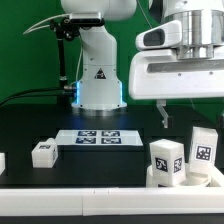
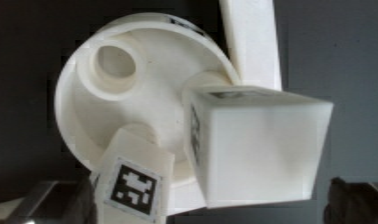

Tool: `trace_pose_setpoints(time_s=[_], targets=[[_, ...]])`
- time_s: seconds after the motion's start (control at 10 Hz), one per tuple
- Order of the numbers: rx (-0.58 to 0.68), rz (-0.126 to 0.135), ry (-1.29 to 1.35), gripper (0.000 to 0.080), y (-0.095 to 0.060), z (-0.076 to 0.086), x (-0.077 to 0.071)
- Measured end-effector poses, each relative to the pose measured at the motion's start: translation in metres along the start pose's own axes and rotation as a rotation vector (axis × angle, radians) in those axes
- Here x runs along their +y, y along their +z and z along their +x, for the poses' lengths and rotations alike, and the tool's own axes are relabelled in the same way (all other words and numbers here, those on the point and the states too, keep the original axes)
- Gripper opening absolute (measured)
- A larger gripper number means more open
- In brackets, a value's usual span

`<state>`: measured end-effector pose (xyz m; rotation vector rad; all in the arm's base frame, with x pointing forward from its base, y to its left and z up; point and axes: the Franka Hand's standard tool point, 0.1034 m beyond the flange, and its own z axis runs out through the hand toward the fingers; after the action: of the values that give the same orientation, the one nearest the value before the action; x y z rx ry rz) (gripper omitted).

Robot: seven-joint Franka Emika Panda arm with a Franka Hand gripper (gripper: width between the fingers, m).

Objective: Assemble stool

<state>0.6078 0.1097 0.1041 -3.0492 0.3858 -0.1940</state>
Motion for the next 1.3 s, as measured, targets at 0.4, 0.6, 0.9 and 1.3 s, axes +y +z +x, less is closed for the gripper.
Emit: trace_pose_setpoints(time_s=[0.4,0.6,0.9,1.3], targets=[[-0.13,-0.017,0.1,0.0649,0.006,-0.001,-0.008],[-0.132,-0.027,0.106,0.0649,0.016,-0.004,-0.008],[-0.131,-0.052,0.119,0.0649,0.026,-0.009,-0.013],[-0.127,-0.058,0.254,0.0365,0.026,-0.008,-0.012]])
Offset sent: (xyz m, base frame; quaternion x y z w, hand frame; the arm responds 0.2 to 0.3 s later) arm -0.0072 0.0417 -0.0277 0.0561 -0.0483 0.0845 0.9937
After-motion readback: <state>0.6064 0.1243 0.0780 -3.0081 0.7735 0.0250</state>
